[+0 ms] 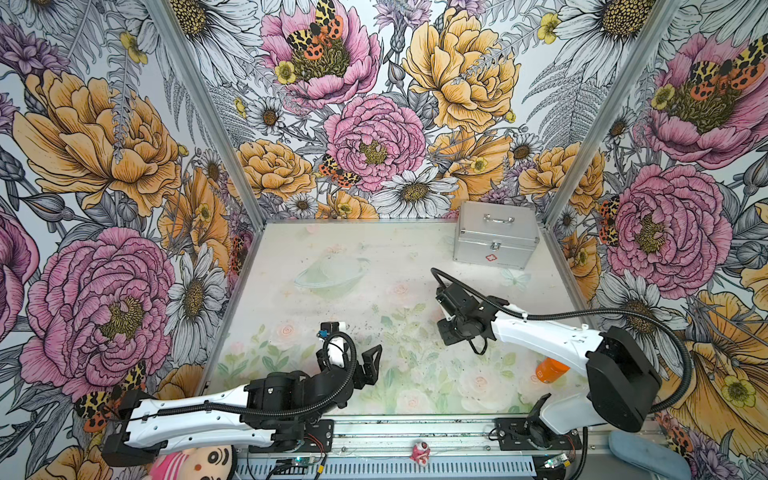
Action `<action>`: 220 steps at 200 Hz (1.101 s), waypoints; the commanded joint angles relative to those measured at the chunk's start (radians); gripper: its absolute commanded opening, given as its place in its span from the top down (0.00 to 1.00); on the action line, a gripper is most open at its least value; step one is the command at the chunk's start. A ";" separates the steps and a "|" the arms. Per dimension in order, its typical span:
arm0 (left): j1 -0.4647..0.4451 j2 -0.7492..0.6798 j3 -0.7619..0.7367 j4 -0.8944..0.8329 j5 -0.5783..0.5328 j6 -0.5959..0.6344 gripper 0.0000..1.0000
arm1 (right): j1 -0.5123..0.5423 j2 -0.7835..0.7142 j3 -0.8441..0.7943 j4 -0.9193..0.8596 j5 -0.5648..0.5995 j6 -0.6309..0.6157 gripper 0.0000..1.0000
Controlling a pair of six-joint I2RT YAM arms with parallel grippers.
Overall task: Build the wood block tower
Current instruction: 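Carry the dark brown cube to the stack with the right gripper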
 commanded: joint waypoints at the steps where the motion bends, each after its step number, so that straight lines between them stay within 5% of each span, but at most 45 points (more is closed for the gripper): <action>1: 0.014 0.009 0.042 -0.008 0.009 0.029 0.01 | -0.053 -0.066 0.021 -0.035 -0.005 -0.039 0.65; 116: 0.115 0.046 0.094 -0.005 0.072 0.090 0.01 | -0.314 0.006 0.185 -0.012 -0.125 -0.124 0.66; 220: 0.253 0.067 0.129 0.004 0.161 0.154 0.01 | -0.366 0.183 0.315 0.031 -0.222 -0.135 0.66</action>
